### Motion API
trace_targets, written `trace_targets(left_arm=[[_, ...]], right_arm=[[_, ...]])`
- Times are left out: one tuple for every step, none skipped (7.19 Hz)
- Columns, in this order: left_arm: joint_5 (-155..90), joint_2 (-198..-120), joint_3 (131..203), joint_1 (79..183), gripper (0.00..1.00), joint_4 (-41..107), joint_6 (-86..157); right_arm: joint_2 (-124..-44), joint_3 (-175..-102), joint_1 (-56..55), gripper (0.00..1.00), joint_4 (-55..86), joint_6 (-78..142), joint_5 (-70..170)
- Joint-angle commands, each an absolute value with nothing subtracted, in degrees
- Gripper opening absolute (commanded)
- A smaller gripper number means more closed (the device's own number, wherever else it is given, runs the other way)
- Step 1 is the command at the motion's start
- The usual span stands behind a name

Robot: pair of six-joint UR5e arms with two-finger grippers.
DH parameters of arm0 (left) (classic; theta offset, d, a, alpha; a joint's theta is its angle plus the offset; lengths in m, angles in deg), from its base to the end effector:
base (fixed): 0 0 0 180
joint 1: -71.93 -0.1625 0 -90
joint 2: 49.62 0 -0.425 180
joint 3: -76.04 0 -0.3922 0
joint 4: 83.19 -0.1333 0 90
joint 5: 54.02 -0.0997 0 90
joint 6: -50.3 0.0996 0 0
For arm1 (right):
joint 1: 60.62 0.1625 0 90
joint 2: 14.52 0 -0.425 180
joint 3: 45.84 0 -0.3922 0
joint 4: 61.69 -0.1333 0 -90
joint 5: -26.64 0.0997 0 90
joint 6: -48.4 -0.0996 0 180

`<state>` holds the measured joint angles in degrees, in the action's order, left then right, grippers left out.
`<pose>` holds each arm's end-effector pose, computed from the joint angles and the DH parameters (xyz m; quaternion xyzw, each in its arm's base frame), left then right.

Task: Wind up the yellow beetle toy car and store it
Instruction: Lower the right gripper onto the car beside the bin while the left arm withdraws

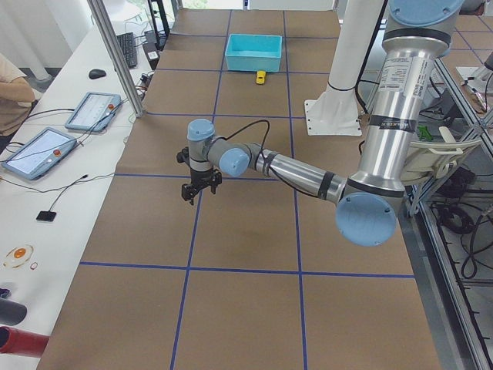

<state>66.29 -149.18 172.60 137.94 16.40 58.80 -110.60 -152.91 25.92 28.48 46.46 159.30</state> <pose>0.1577 -0.5586 0.5069 0.1784 0.2815 0.3191 0.8872 0.0384 -0.4548 0.5636 0.0707 -0.3659 -0.0466 0.9268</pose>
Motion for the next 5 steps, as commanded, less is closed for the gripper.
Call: trace_targets(left_arm=[[68.2, -148.6, 172.6, 147.6, 1.00, 10.6, 52.3], [71.5, -148.1, 172.6, 151.3, 1.00, 9.1, 52.1], [73.0, -145.4, 172.1, 154.7, 1.00, 9.6, 51.6], [73.2, -143.6, 172.5, 158.9, 1.00, 9.8, 50.0], [75.3, -141.7, 172.2, 161.9, 1.00, 9.8, 50.0]], right_arm=[[-110.1, -167.5, 20.2, 1.00, 28.8, 46.5, 159.3], [-110.1, -171.7, 17.2, 1.00, 28.7, 48.4, 159.6], [-110.0, -174.8, 12.5, 1.00, 28.8, 53.5, 158.9], [-109.5, -176.0, 8.5, 1.00, 28.8, 58.7, 158.0], [-108.1, -176.1, 4.5, 1.00, 28.7, 62.0, 156.6]])
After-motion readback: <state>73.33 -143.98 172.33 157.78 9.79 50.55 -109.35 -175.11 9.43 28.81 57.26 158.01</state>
